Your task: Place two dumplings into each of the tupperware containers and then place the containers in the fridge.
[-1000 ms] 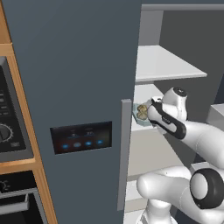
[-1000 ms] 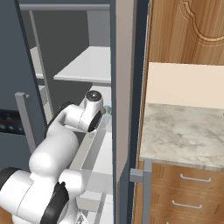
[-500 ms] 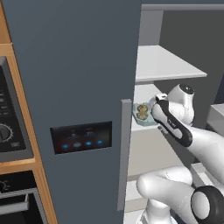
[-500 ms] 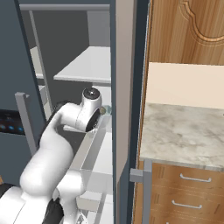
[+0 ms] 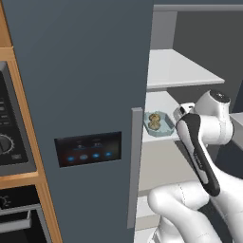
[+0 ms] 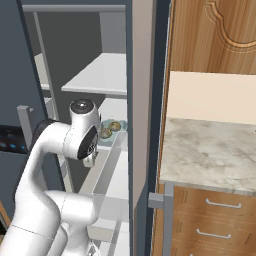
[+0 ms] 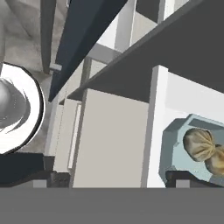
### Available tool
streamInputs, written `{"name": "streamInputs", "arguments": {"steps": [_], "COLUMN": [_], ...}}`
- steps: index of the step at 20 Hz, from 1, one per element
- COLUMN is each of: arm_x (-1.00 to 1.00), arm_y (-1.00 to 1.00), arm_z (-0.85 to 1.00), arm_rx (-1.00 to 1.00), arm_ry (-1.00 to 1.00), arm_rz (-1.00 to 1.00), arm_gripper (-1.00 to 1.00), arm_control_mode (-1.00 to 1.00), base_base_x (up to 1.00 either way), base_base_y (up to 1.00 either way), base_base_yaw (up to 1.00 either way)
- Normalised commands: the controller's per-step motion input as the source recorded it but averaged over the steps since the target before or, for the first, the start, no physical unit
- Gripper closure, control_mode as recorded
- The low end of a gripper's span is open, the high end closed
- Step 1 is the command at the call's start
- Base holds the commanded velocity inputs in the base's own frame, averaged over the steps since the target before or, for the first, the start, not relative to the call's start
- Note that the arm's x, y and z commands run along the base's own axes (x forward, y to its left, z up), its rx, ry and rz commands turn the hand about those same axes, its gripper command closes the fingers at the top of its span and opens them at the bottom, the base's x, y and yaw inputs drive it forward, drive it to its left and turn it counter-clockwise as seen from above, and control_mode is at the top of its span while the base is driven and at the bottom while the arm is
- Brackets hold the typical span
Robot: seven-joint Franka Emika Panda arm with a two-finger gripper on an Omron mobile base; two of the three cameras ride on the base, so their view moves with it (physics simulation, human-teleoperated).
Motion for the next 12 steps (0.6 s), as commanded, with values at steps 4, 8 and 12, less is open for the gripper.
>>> {"name": "streamInputs", "arguments": {"steps": [4, 8, 12], "arm_x": [-0.64, -0.52, -0.52], "arm_y": [0.23, 0.01, 0.10], "arm_z": [0.62, 0.64, 0.46], "arm_rx": [0.07, 0.17, 0.13], "arm_ry": [0.10, 0.12, 0.15], "arm_rz": [-0.46, -0.54, -0.60], "arm_gripper": [-1.00, -1.00, -1.00], "arm_control_mode": [-1.00, -1.00, -1.00], "base_base_x": [0.00, 0.00, 0.00], "base_base_y": [0.00, 0.00, 0.00], "base_base_yaw": [0.00, 0.00, 0.00]}}
